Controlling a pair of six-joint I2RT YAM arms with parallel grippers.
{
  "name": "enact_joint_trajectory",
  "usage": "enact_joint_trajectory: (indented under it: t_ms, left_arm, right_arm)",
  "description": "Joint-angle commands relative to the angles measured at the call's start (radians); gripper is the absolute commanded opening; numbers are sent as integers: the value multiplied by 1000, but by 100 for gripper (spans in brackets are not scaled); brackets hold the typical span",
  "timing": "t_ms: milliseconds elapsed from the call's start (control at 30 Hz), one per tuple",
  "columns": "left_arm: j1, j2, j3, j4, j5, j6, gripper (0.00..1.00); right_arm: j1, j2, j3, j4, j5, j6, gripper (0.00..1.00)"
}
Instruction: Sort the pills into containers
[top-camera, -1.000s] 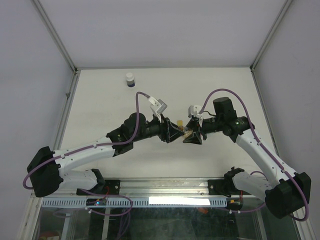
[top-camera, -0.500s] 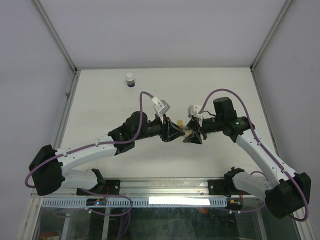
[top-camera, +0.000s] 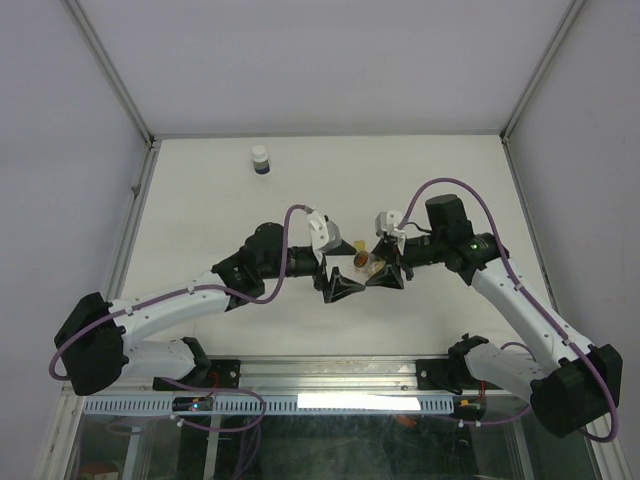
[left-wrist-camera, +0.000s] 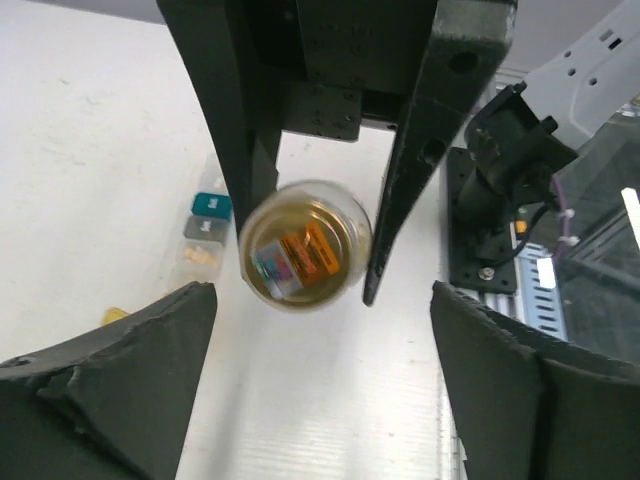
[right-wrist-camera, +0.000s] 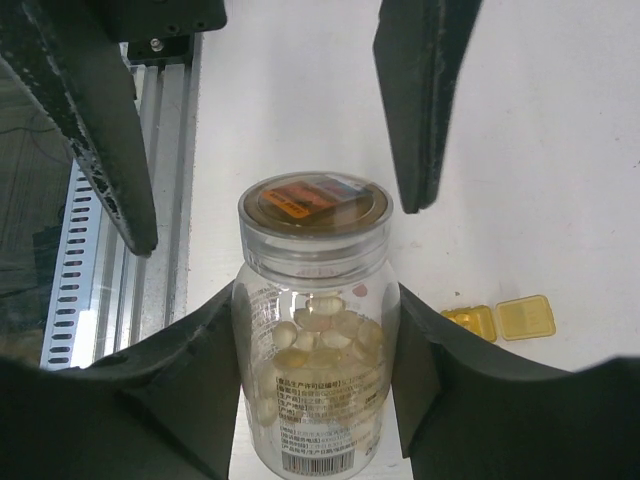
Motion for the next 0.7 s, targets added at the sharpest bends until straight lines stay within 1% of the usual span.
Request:
enact_joint_trajectory:
  t_ms: [0,100,167,233,333,467,667]
  left_arm:
    - [11,-103,-111,186,-50,-106,98]
    - [20,-172,-181,261,-151,-258,99]
    - [18,-193,-181,242,-249,-385,98]
    - [7,-194,-161,205,-285,-462,94]
    - [-43,-191,-136,185,-347,-477,90]
    - [-67,-150,-61,96,-374,-474,85]
    - [-96,-87,4,47,-394,-460,78]
  right_arm:
    - [-5,-17,23,33,-24,18,0]
    - [-4,-16,25,33,-25,17,0]
    - [-1,-13,25,33,-24,18,0]
    - [-1,-11,25,32,-23,17,0]
    - [-1,-12,25,33,-21,17,0]
    - [-1,-12,24,34,-19,17,0]
    - [-1,-14,24,34,-18,17,0]
